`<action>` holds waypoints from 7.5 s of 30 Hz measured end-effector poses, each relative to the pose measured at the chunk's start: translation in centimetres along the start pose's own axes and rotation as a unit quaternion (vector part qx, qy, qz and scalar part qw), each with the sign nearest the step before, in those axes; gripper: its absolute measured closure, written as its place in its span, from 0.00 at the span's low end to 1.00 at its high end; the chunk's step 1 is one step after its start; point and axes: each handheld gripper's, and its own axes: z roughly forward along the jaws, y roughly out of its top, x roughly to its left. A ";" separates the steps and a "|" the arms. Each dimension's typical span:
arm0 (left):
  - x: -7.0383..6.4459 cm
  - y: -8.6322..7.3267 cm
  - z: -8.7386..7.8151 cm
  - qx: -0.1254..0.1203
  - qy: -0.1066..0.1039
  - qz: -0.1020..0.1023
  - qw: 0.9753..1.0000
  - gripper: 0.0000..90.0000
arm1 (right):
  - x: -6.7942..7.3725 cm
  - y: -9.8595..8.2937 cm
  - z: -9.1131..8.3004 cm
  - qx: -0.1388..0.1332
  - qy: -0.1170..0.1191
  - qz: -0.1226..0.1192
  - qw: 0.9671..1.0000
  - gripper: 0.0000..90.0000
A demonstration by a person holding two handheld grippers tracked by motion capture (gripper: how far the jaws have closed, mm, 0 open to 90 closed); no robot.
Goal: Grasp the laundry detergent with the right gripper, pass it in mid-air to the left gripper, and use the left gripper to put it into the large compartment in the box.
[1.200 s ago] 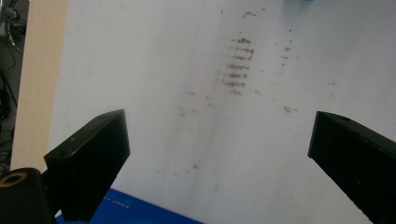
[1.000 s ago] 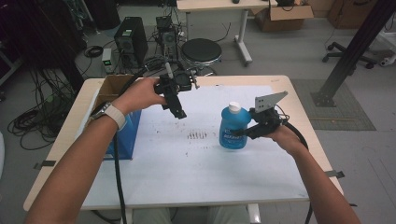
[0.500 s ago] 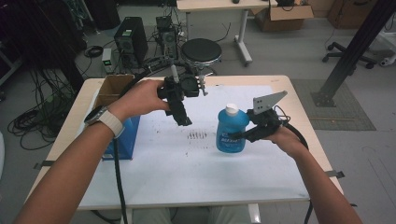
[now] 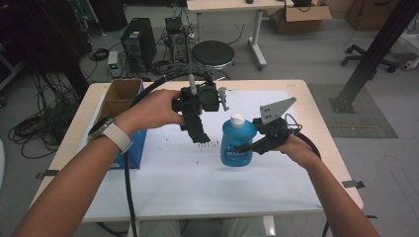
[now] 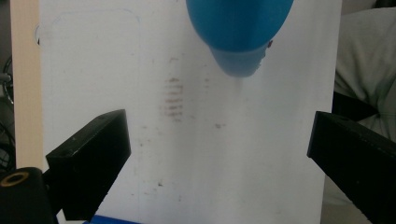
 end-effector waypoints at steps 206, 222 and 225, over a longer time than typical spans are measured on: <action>7.7 -19.5 -10.2 0.051 0.184 -0.634 0.749 0.42 | -1.2 2.7 -8.8 0.265 -0.175 0.060 0.946 0.06; 6.8 -22.0 -3.2 0.055 0.188 -0.629 0.753 0.43 | -1.2 1.9 -8.9 0.269 -0.178 0.067 0.944 0.06; 6.7 -22.3 -1.9 0.056 0.187 -0.626 0.755 0.43 | -1.2 1.9 -8.8 0.269 -0.178 0.068 0.944 0.06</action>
